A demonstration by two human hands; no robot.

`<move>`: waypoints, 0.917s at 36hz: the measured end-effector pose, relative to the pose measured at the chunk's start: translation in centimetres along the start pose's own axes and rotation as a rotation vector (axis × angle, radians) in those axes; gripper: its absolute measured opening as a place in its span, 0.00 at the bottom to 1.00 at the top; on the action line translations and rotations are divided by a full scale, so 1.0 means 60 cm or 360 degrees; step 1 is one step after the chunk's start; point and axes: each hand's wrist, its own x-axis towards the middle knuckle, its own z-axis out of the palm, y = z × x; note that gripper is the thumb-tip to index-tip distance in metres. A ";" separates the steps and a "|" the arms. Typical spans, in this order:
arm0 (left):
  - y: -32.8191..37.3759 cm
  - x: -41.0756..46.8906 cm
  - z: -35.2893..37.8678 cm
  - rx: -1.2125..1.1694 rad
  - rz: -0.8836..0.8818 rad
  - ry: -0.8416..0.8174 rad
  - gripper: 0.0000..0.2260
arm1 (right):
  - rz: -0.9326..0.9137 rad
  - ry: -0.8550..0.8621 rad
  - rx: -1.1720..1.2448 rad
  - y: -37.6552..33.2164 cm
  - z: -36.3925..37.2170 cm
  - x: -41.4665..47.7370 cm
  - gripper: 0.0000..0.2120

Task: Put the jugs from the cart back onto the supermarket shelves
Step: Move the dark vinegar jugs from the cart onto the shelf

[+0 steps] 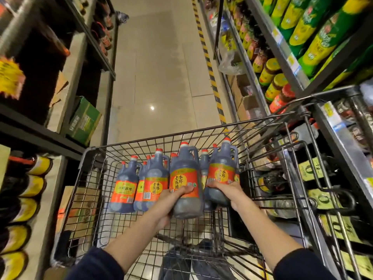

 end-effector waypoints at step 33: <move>0.087 -0.101 0.015 0.0534 0.0683 -0.0002 0.26 | -0.0451 -0.0010 0.0450 -0.021 -0.036 -0.208 0.28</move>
